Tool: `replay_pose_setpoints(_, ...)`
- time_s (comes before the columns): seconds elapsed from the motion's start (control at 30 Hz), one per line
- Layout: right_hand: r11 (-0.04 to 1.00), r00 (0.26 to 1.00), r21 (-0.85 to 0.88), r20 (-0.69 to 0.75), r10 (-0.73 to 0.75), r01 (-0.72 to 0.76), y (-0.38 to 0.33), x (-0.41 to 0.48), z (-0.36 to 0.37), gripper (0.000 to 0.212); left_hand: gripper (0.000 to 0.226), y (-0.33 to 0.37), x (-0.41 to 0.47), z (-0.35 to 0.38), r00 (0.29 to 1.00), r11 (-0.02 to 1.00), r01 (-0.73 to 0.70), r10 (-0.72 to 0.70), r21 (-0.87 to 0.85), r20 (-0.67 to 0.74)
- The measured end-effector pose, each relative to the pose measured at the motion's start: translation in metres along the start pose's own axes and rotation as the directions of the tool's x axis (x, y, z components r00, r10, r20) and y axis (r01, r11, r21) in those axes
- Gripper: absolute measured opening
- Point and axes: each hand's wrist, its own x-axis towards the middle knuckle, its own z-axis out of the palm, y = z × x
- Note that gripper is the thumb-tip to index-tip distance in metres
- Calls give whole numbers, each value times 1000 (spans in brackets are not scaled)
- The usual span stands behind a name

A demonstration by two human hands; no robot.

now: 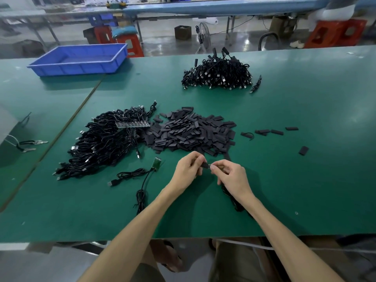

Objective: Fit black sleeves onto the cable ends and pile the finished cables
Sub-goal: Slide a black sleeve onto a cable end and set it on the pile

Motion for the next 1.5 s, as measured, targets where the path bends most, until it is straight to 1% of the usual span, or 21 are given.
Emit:
replay_pose_setpoints(0.03,1000,1000,-3,2,-4,4,0,0,0,6,21,1,2,-3,1000,999,11,-10,-35,24)
replay_pose_setpoints(0.1,1000,1000,22,2,6,-6,0,1,-1,6,17,3,6,-9,995,998,26,-21,-52,95)
replay_pose_setpoints(0.17,997,1000,73,-1,24,-24,0,2,-2,4,8,2,8,-13,987,1000,14,-13,-6,157)
replay_pose_setpoints(0.2,996,1000,82,-1,27,-27,0,2,-3,3,7,0,8,-15,985,999,-2,-5,38,173)
replay_pose_setpoints(0.27,997,1000,77,4,29,-29,1,3,-2,3,14,-5,8,-16,983,981,-77,44,179,181)
replay_pose_setpoints(0.33,996,999,78,9,38,-38,1,3,-2,3,18,-7,8,-14,972,930,-202,151,308,183)
replay_pose_setpoints(0.47,994,998,90,16,59,-61,1,4,-1,4,23,-6,1,-7,926,830,-378,348,411,148)
replay_pose_setpoints(0.53,992,998,107,11,65,-65,1,4,-2,7,24,-7,-4,-5,909,799,-413,391,436,144)
replay_pose_setpoints(0.7,992,998,112,27,60,-63,1,5,-2,8,24,-9,-7,-7,897,780,-436,416,449,147)
replay_pose_setpoints(0.87,994,998,95,38,56,-59,2,5,-5,6,17,-8,-9,-6,864,691,-482,478,539,161)
replay_pose_setpoints(1.03,993,998,99,39,57,-61,0,4,-3,4,15,-8,-9,-7,851,670,-508,489,541,192)
replay_pose_setpoints(1.13,993,998,98,37,56,-59,-1,3,-4,5,15,-8,-10,-7,855,667,-502,480,550,198)
replay_pose_setpoints(1.23,994,998,91,35,56,-59,0,2,-3,5,17,-8,-10,-5,872,667,-473,449,575,196)
replay_pose_setpoints(1.37,993,998,105,34,55,-58,2,3,-2,4,20,-10,-6,0,901,671,-429,365,605,233)
replay_pose_setpoints(1.5,991,997,120,46,59,-64,3,2,-2,9,13,-11,-6,-2,909,673,-415,334,612,249)
